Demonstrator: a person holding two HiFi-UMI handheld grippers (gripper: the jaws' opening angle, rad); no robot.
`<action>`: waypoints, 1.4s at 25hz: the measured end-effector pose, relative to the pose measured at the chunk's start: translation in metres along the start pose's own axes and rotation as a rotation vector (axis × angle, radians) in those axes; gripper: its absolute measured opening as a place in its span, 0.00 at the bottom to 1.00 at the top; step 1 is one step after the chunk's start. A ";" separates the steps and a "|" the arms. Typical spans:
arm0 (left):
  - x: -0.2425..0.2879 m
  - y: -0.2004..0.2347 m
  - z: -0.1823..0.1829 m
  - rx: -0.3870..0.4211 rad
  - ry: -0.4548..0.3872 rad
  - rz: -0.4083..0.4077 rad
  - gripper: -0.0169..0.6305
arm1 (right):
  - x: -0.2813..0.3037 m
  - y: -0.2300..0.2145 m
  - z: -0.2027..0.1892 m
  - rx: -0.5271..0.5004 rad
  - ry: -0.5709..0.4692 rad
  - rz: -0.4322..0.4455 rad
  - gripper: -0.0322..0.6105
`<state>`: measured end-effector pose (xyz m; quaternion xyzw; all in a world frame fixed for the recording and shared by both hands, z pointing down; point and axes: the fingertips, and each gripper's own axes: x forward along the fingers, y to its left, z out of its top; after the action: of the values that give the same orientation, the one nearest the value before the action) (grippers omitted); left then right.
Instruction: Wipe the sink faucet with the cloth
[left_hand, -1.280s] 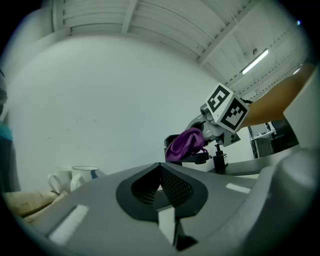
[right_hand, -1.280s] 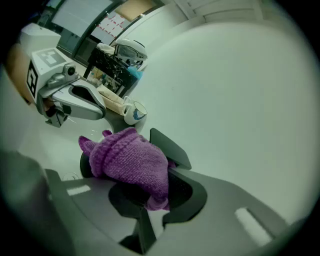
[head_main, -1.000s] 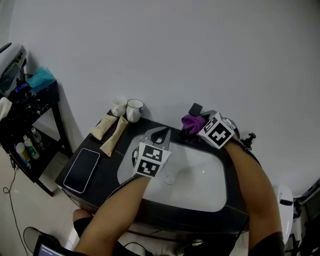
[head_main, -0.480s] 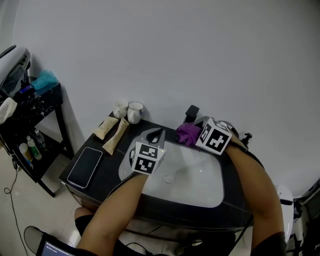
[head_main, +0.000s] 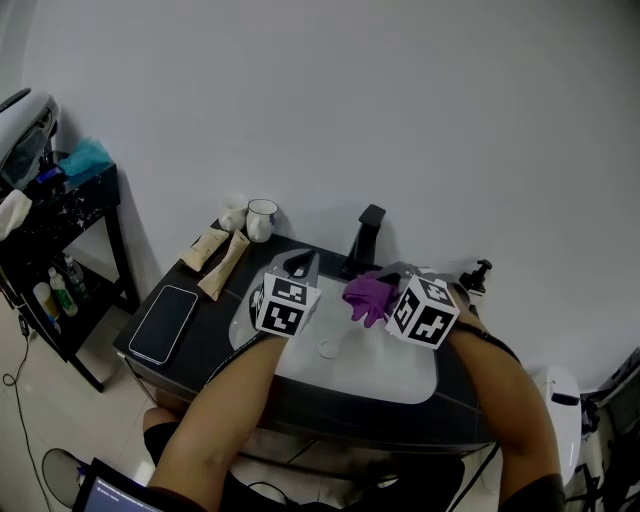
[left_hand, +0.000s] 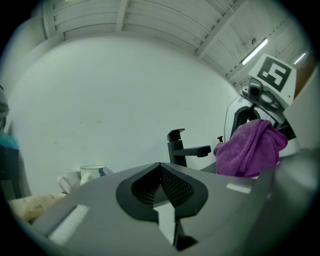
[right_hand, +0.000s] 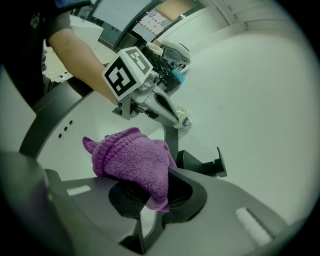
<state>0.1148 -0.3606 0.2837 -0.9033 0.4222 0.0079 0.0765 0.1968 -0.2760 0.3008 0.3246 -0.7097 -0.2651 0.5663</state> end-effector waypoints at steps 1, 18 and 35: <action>0.000 0.000 -0.001 0.001 0.002 0.002 0.05 | 0.004 0.000 -0.003 -0.002 -0.009 -0.046 0.12; 0.005 -0.014 0.000 -0.014 -0.011 -0.055 0.05 | 0.089 -0.079 -0.046 0.494 -0.112 -0.667 0.13; 0.017 -0.010 0.001 -0.021 -0.022 -0.069 0.05 | 0.132 -0.049 -0.036 0.432 0.025 -0.497 0.12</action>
<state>0.1331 -0.3668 0.2827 -0.9179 0.3898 0.0195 0.0720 0.2205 -0.4091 0.3556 0.6038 -0.6415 -0.2344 0.4110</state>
